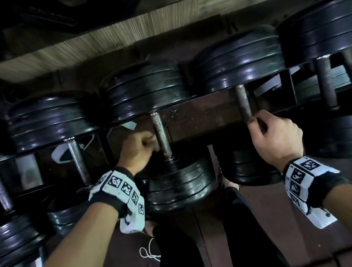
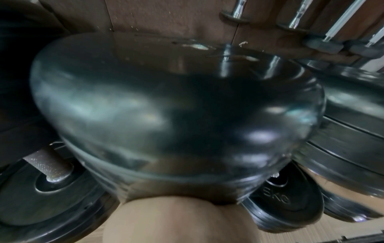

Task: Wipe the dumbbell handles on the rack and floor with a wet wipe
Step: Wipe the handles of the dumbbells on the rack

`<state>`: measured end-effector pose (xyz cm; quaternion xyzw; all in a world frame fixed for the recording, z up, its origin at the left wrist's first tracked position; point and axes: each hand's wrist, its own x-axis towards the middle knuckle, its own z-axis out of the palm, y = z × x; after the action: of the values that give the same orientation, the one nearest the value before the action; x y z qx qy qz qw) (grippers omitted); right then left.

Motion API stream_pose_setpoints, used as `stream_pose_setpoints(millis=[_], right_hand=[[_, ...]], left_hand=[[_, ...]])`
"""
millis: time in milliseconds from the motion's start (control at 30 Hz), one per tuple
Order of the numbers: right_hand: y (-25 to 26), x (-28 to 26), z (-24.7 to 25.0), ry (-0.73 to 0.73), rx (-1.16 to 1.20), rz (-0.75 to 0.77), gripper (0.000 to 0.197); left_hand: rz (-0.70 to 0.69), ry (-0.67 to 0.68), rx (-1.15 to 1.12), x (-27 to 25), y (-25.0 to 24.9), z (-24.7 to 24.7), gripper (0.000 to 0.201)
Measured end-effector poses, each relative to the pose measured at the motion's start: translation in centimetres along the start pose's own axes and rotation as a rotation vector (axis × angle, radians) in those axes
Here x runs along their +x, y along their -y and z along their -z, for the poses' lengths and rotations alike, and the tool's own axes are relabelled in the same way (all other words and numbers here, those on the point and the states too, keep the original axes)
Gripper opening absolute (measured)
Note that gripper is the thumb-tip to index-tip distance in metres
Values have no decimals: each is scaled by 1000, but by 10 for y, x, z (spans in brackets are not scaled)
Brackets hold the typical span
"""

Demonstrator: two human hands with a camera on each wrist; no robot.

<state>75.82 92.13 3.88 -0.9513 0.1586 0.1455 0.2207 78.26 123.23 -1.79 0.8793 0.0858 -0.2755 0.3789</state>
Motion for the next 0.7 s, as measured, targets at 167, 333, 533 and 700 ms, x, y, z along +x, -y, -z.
stream_pose_setpoints(millis=[167,333,533,700], right_hand=[[0,0,-1,-12,-12,3,20],[1,0,0,-13,-14,3,19],[1,0,0,-26,-13,4,17],[3,0,2,-24,-4,-4,18]], left_hand=[[-43,-185,-48,15,-6,3,15],[-22,8,20,-20,7,-12,11],[52,148,-180,-13,-1,0,16],[87,-66,-183,-3,4,-8,21]])
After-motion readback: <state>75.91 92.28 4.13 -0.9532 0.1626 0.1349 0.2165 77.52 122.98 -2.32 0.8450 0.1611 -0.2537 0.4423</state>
